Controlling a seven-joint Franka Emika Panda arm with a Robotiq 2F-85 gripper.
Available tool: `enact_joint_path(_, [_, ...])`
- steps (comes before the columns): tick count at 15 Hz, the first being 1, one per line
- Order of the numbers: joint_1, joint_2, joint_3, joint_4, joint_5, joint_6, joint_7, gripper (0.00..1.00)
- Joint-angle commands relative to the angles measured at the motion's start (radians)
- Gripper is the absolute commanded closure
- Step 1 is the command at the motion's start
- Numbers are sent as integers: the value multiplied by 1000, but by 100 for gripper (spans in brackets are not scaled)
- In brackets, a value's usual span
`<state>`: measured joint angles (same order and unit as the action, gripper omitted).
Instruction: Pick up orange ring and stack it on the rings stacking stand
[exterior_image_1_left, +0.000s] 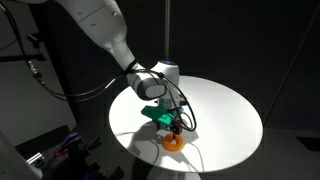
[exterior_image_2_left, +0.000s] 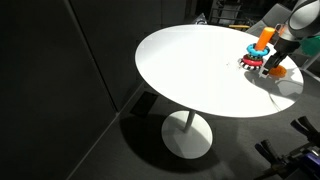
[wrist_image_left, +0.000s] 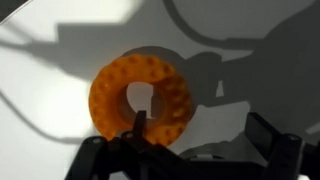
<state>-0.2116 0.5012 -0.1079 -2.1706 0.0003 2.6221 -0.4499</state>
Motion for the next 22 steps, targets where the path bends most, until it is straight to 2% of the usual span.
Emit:
enact_joint_path(1, [-14, -35, 9, -33, -27, -7, 44, 0])
enact_joint_path(5, [-13, -37, 7, -37, -27, -9, 63, 0])
enact_joint_path(6, [-11, -34, 5, -34, -28, -9, 70, 22])
enact_joint_path(7, [-11, -32, 4, -32, -28, -10, 74, 26])
enact_joint_path(14, [4, -43, -19, -20, -57, -27, 122, 84])
enact_joint_path(16, [12, -63, -34, -10, -80, -57, 149, 96])
enact_joint_path(18, [15, -87, -44, 6, -97, -111, 172, 92])
enact_joint_path(22, [10, -147, -36, 46, -92, -241, 178, 92])
